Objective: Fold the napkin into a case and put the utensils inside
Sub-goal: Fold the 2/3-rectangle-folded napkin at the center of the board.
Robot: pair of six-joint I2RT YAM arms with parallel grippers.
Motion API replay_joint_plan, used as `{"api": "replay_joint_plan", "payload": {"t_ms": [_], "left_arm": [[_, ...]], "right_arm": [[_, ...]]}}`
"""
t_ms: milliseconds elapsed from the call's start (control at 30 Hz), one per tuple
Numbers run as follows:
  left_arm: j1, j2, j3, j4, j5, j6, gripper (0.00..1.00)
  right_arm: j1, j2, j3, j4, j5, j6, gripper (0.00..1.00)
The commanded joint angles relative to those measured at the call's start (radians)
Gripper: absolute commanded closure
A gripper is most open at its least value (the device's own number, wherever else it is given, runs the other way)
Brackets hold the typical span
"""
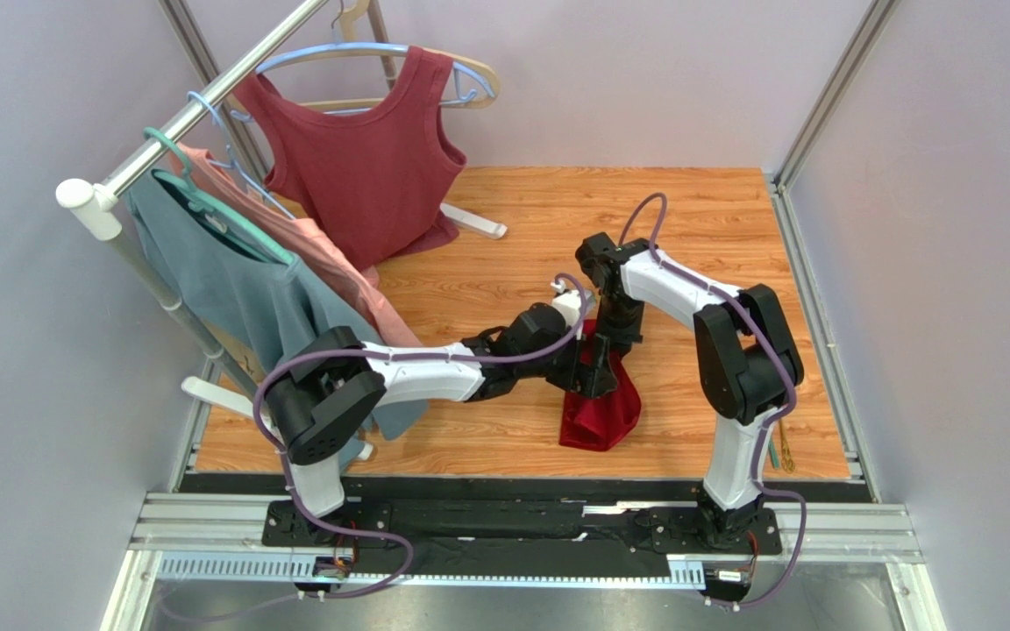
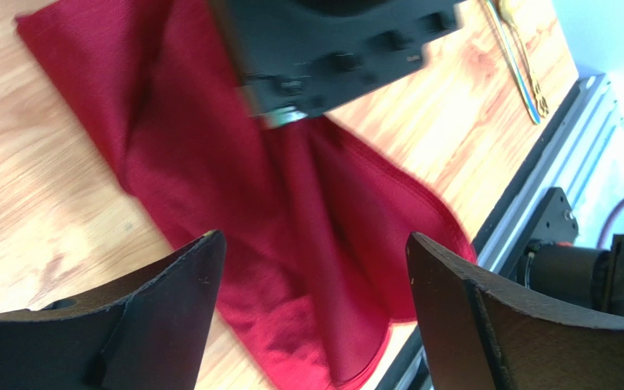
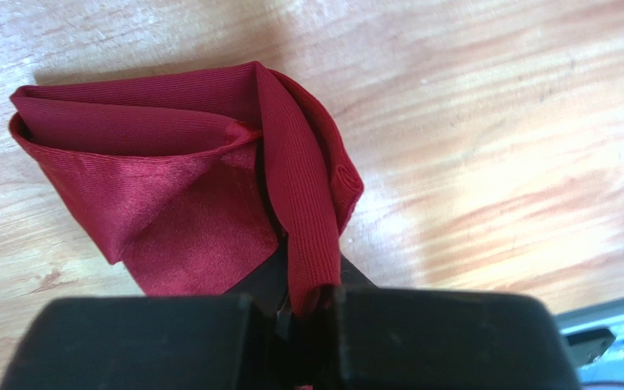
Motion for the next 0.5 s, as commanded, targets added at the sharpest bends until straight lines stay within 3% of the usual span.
{"api": "replay_joint_plan", "payload": {"t_ms": [0, 467], "left_arm": [[-0.074, -0.007, 0.102, -0.032, -0.131, 0.062, 0.01], [-0.105, 0.106, 0.236, -0.164, -0.269, 0.061, 0.01]], "right_arm": [[0.005, -0.009, 0.054, -0.063, 0.009, 0.089, 1.0], [0.014, -0.033, 0.034, -0.057, 0.007, 0.202, 1.0]]}}
